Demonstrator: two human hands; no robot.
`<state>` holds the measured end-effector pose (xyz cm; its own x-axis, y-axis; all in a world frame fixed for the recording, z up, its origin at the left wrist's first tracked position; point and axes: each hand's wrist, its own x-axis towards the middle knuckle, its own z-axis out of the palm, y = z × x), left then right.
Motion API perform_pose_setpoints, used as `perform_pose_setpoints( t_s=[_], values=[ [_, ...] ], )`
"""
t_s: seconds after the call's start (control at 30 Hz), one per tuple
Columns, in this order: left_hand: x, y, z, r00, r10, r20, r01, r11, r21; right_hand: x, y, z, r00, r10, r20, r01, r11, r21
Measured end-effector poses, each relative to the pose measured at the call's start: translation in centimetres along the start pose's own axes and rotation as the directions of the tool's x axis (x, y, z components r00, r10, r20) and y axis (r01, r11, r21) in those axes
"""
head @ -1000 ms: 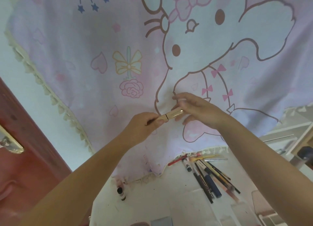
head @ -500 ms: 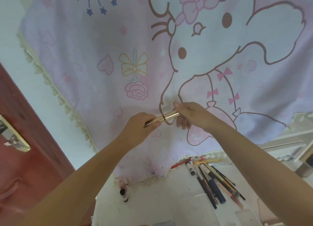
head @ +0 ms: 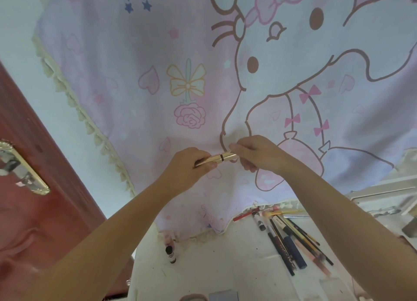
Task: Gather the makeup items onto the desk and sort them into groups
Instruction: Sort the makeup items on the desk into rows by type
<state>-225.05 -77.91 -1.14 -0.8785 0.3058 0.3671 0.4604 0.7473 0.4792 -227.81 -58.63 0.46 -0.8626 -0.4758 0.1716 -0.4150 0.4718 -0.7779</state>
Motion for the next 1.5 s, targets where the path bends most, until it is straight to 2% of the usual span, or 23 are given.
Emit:
perform_pose_setpoints(
  t_s=[0.07, 0.13, 0.2, 0.23, 0.3, 0.37, 0.43, 0.5, 0.53, 0.6, 0.67, 0.77, 0.83, 0.9, 0.97, 1.0, 1.1, 1.17, 1.27, 1.33, 1.43, 1.5],
  values=[
    [-0.2, -0.3, 0.0, 1.0, -0.015, -0.009, 0.015, 1.0, -0.002, -0.1, 0.4, 0.0, 0.993, -0.115, -0.015, 0.116, 0.991, 0.063],
    [-0.3, -0.5, -0.1, 0.999, -0.03, -0.035, 0.03, 1.0, -0.003, -0.2, 0.9, -0.2, 0.984, -0.178, -0.002, 0.175, 0.964, 0.2],
    [-0.5, -0.7, -0.1, 0.998, -0.042, -0.039, 0.041, 0.999, -0.014, -0.3, 1.2, -0.3, 0.99, -0.129, 0.06, 0.105, 0.947, 0.303],
    [-0.6, -0.7, 0.0, 0.998, -0.047, -0.03, 0.046, 0.999, -0.021, -0.2, 1.0, 0.0, 0.994, -0.075, 0.079, 0.048, 0.952, 0.301],
    [-0.8, -0.7, 0.2, 0.999, -0.049, -0.005, 0.049, 0.998, -0.027, 0.1, 0.5, 0.5, 0.996, 0.012, 0.089, -0.022, 0.993, 0.114],
    [-1.0, -0.9, 0.4, 0.998, -0.056, 0.014, 0.056, 0.998, -0.03, 0.2, 0.8, 1.1, 0.998, -0.035, 0.05, 0.042, 0.988, -0.148],
    [-1.1, -1.3, 0.5, 0.997, -0.077, 0.014, 0.077, 0.996, -0.036, 0.3, 1.0, 1.3, 0.986, -0.165, 0.01, 0.165, 0.973, -0.161],
    [-1.3, -1.7, 0.4, 0.995, -0.1, 0.004, 0.1, 0.994, -0.039, 0.3, 1.5, 1.3, 0.971, -0.238, 0.014, 0.238, 0.969, -0.066],
    [-1.3, -1.9, 0.4, 0.994, -0.105, 0.003, 0.105, 0.994, -0.036, 0.4, 1.6, 1.2, 0.974, -0.222, 0.037, 0.222, 0.975, 0.009],
    [-1.3, -2.2, 0.5, 0.994, -0.111, 0.008, 0.111, 0.993, -0.037, 0.6, 1.5, 1.3, 0.988, -0.109, 0.106, 0.099, 0.99, 0.098],
    [-1.2, -2.3, 0.5, 0.993, -0.12, 0.015, 0.12, 0.992, -0.044, 0.9, 1.2, 1.8, 0.989, -0.024, 0.145, 0.022, 1.0, 0.015],
    [-1.0, -2.4, 0.6, 0.993, -0.117, 0.031, 0.119, 0.992, -0.044, 1.3, 1.4, 2.1, 0.997, -0.052, 0.063, 0.062, 0.984, -0.166],
    [-0.8, -2.6, 0.6, 0.993, -0.118, 0.028, 0.119, 0.992, -0.041, 1.5, 1.6, 1.9, 0.991, -0.134, 0.01, 0.134, 0.983, -0.126],
    [-0.5, -2.9, 0.5, 0.992, -0.126, 0.024, 0.127, 0.991, -0.03, 1.6, 2.1, 1.6, 0.982, -0.19, -0.008, 0.19, 0.981, 0.029],
    [-0.3, -3.1, 0.5, 0.991, -0.132, 0.028, 0.133, 0.991, -0.028, 1.6, 2.1, 1.6, 0.992, -0.129, 0.014, 0.126, 0.98, 0.155],
    [-0.3, -3.2, 0.6, 0.991, -0.133, 0.03, 0.134, 0.99, -0.032, 1.7, 2.2, 1.8, 0.997, -0.068, 0.037, 0.061, 0.985, 0.161],
    [-0.3, -3.3, 1.2, 0.991, -0.125, 0.055, 0.128, 0.991, -0.05, 1.8, 2.4, 2.5, 0.993, 0.072, 0.09, -0.071, 0.997, -0.015],
    [-0.5, -3.5, 1.6, 0.989, -0.124, 0.082, 0.129, 0.99, -0.061, 1.7, 2.8, 2.8, 0.996, 0.062, 0.071, -0.062, 0.998, 0.0],
    [-0.9, -4.0, 2.3, 0.984, -0.155, 0.09, 0.163, 0.982, -0.094, 1.2, 3.5, 3.3, 0.999, -0.001, 0.043, -0.008, 0.982, 0.191],
    [-1.4, -4.3, 3.0, 0.976, -0.186, 0.11, 0.196, 0.976, -0.094, 0.9, 4.0, 3.8, 0.998, 0.006, 0.069, -0.023, 0.97, 0.243],
    [-2.5, -5.0, 5.0, 0.955, -0.235, 0.179, 0.25, 0.966, -0.068, 0.4, 5.2, 5.1, 0.992, 0.067, 0.106, -0.089, 0.972, 0.218],
    [-3.7, -5.7, 6.7, 0.934, -0.276, 0.227, 0.292, 0.956, -0.038, 0.1, 6.5, 6.1, 0.981, 0.134, 0.143, -0.153, 0.98, 0.125]
  ],
)
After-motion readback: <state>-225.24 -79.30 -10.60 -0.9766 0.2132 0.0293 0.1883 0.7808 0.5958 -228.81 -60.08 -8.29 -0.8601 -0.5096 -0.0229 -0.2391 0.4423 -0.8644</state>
